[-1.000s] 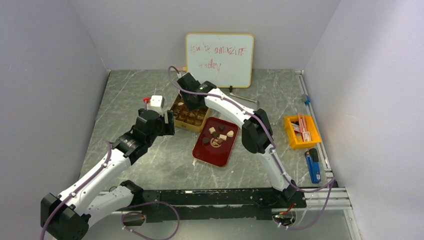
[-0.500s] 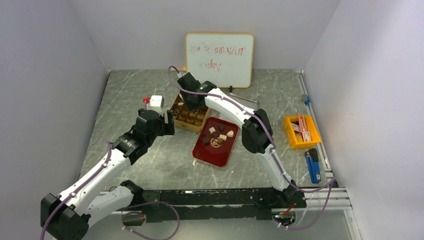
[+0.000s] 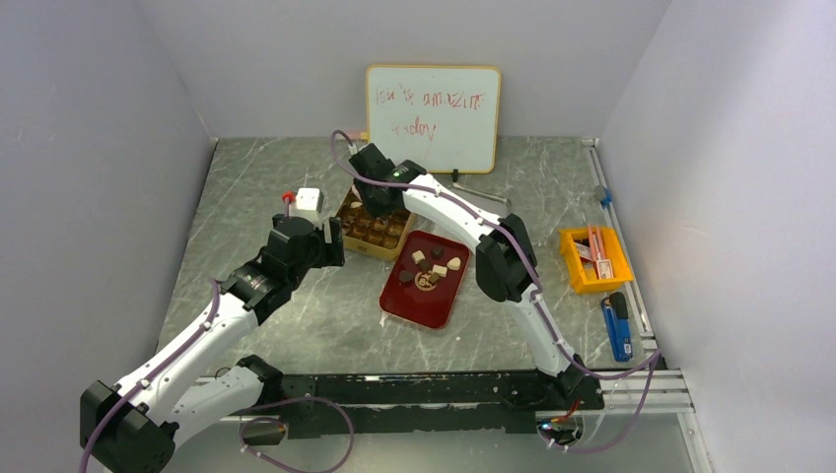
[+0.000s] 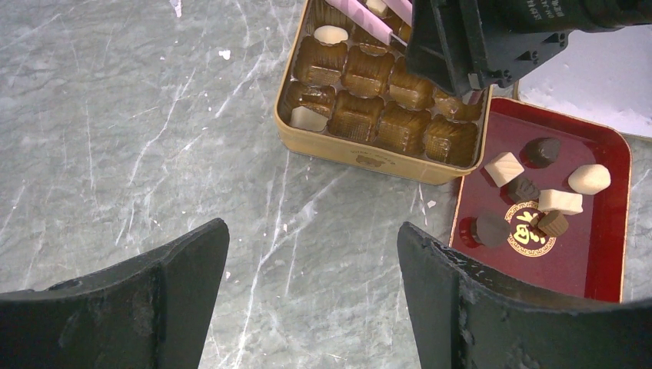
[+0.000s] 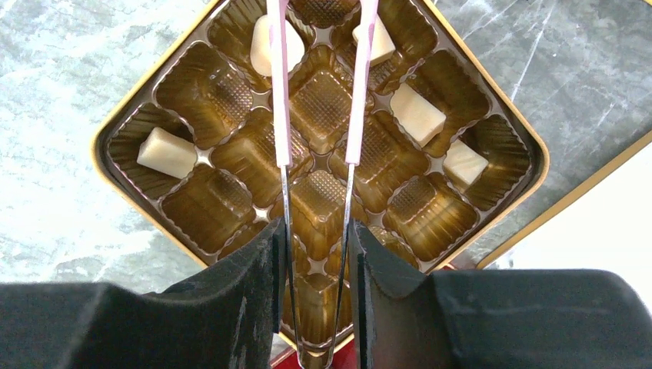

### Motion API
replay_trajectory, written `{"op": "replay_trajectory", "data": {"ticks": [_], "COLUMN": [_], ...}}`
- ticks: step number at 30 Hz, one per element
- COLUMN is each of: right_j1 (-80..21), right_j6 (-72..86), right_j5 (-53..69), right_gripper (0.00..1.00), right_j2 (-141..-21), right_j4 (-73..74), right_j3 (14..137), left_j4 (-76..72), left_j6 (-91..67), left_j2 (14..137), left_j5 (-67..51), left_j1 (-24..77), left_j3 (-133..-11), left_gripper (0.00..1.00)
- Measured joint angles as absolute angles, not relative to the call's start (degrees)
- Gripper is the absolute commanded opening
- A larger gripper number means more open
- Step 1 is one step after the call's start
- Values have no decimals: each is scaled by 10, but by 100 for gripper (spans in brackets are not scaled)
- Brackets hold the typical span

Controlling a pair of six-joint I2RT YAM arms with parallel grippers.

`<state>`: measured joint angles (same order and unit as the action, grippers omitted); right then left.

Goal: Pack the chocolate
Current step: Place the fake chocolate in the packing box.

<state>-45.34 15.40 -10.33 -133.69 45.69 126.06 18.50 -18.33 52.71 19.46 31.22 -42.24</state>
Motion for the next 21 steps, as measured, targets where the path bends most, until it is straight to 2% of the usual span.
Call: {"op": "replay_trajectory", "data": {"ticks": [21], "right_j1": [-451], "right_j6": [154], "right_j5": [-99], "right_gripper": [37], "right_j2": [-1343], "right_j4": [442], "right_j3": [1269], "left_j4": [185], "left_j6": [-183], "left_j2": [527], "left_j5": [195], "left_j1": [312], "left_j3": [-422], "left_gripper": [85]}}
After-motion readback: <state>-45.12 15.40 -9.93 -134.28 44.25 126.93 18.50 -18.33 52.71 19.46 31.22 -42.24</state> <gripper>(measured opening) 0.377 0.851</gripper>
